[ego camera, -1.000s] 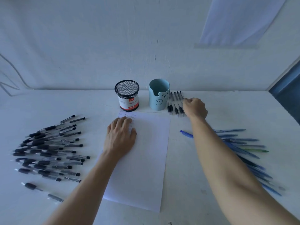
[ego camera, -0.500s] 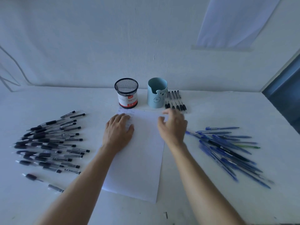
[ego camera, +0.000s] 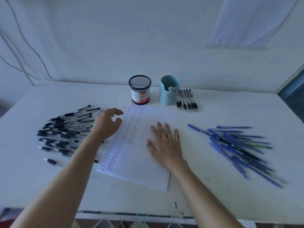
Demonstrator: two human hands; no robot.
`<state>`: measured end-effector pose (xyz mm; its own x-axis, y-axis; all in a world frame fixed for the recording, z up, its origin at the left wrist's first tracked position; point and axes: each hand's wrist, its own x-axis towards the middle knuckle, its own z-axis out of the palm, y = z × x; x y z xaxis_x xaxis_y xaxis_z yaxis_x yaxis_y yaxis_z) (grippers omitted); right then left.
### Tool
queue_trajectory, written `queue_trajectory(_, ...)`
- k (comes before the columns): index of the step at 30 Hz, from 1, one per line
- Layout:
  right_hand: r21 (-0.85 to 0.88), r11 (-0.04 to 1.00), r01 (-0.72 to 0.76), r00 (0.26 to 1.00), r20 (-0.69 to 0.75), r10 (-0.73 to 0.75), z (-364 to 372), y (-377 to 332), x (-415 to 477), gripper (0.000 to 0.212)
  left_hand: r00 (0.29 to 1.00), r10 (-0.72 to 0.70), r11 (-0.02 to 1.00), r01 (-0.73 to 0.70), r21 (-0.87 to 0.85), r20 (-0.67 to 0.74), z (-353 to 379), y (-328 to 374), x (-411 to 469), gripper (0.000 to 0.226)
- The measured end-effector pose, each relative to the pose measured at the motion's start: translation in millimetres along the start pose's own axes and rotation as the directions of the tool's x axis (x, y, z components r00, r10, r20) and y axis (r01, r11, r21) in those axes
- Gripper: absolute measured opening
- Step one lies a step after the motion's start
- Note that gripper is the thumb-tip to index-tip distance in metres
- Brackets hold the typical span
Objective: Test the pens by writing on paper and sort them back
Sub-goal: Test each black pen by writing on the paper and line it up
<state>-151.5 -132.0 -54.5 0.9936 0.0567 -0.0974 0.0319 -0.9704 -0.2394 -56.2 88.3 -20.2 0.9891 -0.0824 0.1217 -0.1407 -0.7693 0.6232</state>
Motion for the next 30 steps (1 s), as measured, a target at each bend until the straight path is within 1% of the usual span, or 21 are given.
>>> queue_trajectory(2, -0.012, 1.0, -0.003, 1.0, -0.013, 0.003, 2, 0, 0, 0.091, 1.0, -0.017, 0.978, 0.011, 0.209, 0.026, -14, -13, -9, 0.027)
queue_trajectory(4, -0.022, 1.0, -0.005, 0.999, -0.033, 0.004, 3, 0, 0, 0.09, 0.993, -0.053, 0.951, 0.018, 0.31, 0.108, -29, -23, -21, 0.024)
queue_trajectory(7, -0.019, 1.0, -0.009, 0.999, -0.046, 0.008, 4, -1, 0, 0.089, 0.973, -0.09, 0.936, 0.011, 0.352, 0.211, -44, -32, -39, 0.024)
queue_trajectory(10, -0.008, 1.0, -0.019, 0.998, -0.056, 0.018, 2, -2, 0, 0.085, 0.95, -0.117, 0.912, -0.013, 0.411, 0.289, -48, -32, -49, 0.038)
queue_trajectory(13, -0.01, 1.0, -0.022, 0.998, -0.052, 0.022, 2, -2, -1, 0.074, 0.954, -0.109, 0.898, -0.025, 0.44, 0.278, -48, -30, -53, 0.035)
queue_trajectory(16, -0.007, 1.0, -0.021, 0.998, -0.057, 0.02, 1, -3, -2, 0.072, 0.971, -0.085, 0.897, -0.023, 0.442, 0.225, -47, -33, -54, 0.019)
queue_trajectory(19, -0.006, 1.0, -0.019, 0.998, -0.067, 0.018, 1, -3, -2, 0.072, 0.984, -0.05, 0.91, -0.026, 0.414, 0.171, -47, -37, -56, 0.006)
queue_trajectory(21, -0.005, 1.0, -0.015, 0.997, -0.07, 0.015, 1, -2, -2, 0.067, 0.992, -0.001, 0.921, -0.048, 0.386, 0.126, -45, -36, -55, 0.007)
queue_trajectory(22, -0.002, 1.0, -0.013, 0.997, -0.071, 0.013, 1, -2, -2, 0.063, 0.995, 0.043, 0.936, -0.072, 0.344, 0.093, -44, -33, -54, 0.01)
queue_trajectory(24, 0.004, 1.0, -0.012, 0.998, -0.068, 0.012, 1, -2, -2, 0.061, 0.988, 0.153, 0.966, -0.151, 0.209, 0.006, -43, -24, -52, 0.016)
queue_trajectory(26, 0.005, 1.0, -0.018, 0.998, -0.061, 0.018, 1, -2, -3, 0.063, 0.968, 0.235, 0.971, -0.23, 0.06, -0.085, -43, -8, -52, 0.018)
queue_trajectory(28, 0.011, 1.0, -0.022, 0.998, -0.066, 0.023, 2, -2, -3, 0.071, 0.945, 0.262, 0.958, -0.279, -0.067, -0.197, -41, 11, -54, 0.02)
queue_trajectory(30, 0.022, 1.0, -0.022, 0.996, -0.081, 0.024, 3, -1, -3, 0.076, 0.917, 0.237, 0.922, -0.316, -0.224, -0.32, -36, 25, -54, 0.011)
